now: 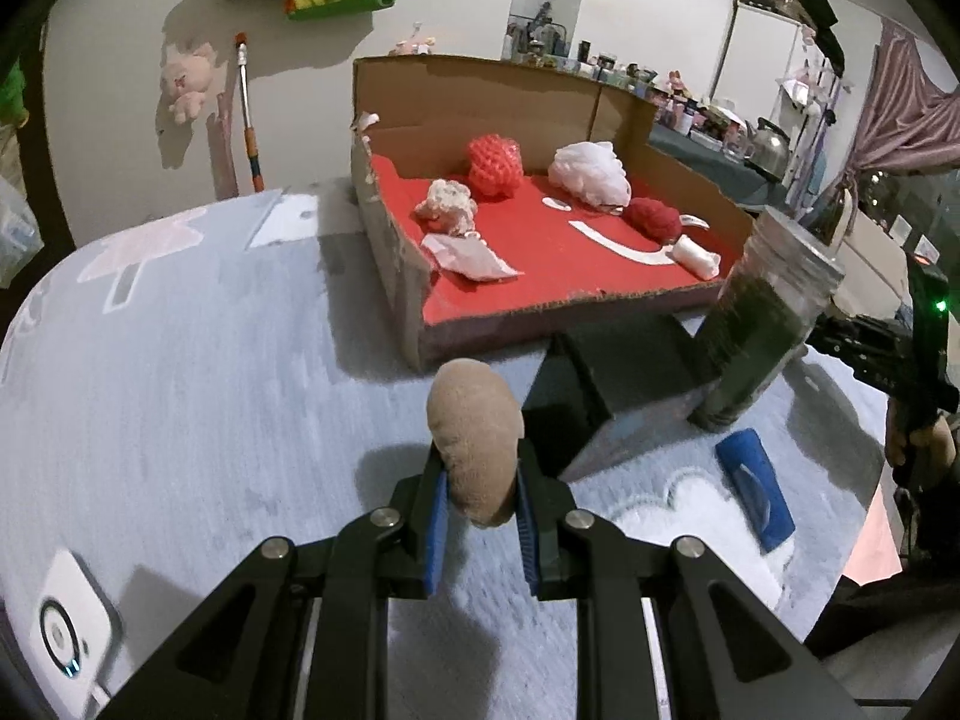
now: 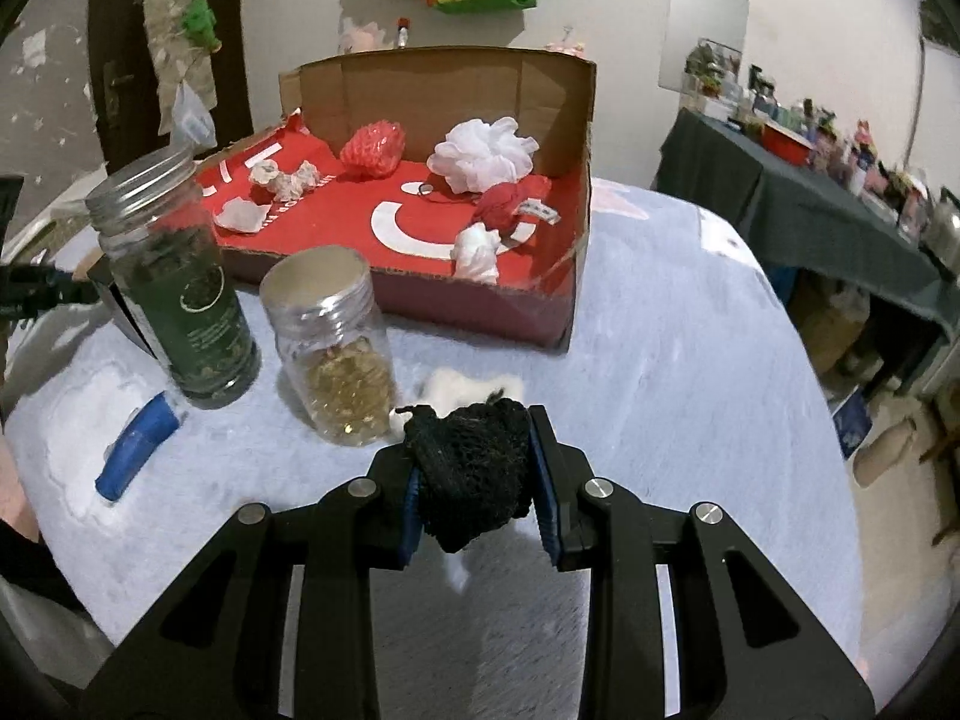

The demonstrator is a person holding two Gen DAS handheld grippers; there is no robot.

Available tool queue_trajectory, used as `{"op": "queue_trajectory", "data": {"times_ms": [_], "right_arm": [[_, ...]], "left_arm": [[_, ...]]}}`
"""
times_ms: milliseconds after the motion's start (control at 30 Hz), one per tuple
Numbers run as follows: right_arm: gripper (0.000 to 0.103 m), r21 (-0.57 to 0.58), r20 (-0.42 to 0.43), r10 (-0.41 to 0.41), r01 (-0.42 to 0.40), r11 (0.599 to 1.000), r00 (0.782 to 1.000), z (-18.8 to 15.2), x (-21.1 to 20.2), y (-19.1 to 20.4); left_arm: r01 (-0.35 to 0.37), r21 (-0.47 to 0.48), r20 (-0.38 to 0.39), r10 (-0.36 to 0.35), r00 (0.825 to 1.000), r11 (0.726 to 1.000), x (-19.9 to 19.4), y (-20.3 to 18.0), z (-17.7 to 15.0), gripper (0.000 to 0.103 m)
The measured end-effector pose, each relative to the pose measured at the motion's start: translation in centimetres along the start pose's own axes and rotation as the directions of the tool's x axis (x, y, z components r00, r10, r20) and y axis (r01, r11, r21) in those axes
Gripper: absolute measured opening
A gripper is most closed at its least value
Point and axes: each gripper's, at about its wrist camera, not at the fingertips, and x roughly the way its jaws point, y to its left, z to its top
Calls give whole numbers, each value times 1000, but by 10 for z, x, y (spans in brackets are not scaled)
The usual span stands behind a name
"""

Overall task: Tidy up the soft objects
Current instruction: 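Carry the black pom and beige sponge into the box and open both tools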

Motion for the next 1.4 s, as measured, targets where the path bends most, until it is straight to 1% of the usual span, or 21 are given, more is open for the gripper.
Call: {"op": "queue_trajectory", "data": {"times_ms": [167, 367, 533, 700, 833, 967, 1033, 1067, 1200, 1267, 1333, 1400], "right_arm": [[28, -40, 8, 8, -7, 999, 1000, 16, 0, -4], [28, -57, 19, 37, -36, 998, 999, 41, 4, -9], [28, -29, 15, 112, -111, 993, 994, 69, 15, -15], [28, -22, -12, 195, -195, 981, 981, 107, 35, -11], [28, -28, -66, 246, -248, 968, 967, 135, 59, 0], [28, -28, -132, 271, -277, 961, 953, 157, 90, 11], [28, -19, -166, 276, -283, 959, 947, 166, 107, 15], [28, -10, -192, 282, -289, 957, 940, 171, 118, 18], [28, 24, -276, 285, -290, 957, 918, 185, 153, 23], [28, 59, -312, 288, -284, 957, 905, 190, 170, 22], [28, 104, -351, 313, -295, 950, 883, 192, 185, 19], [28, 121, -369, 309, -284, 951, 877, 192, 194, 18]], "left_arm": [[31, 37, 14, -32, 999, 999, -6, 2, 20, 21], [57, 81, 18, -59, 998, 995, -5, 1, 55, 21], [103, 113, -8, -103, 995, 988, 10, -9, 86, 21], [153, 128, -65, -145, 987, 980, 34, -26, 115, 21], [171, 127, -111, -157, 981, 977, 56, -35, 137, 21], [194, 103, -173, -174, 969, 976, 83, -40, 158, 21], [188, 86, -203, -167, 965, 978, 98, -40, 168, 21], [188, 80, -225, -166, 960, 979, 108, -41, 173, 21], [165, 79, -269, -139, 953, 983, 136, -42, 184, 21], [160, 71, -284, -134, 949, 985, 146, -41, 188, 21], [153, 63, -299, -128, 946, 986, 156, -39, 191, 22], [142, 55, -311, -118, 943, 988, 167, -37, 194, 22]]}}
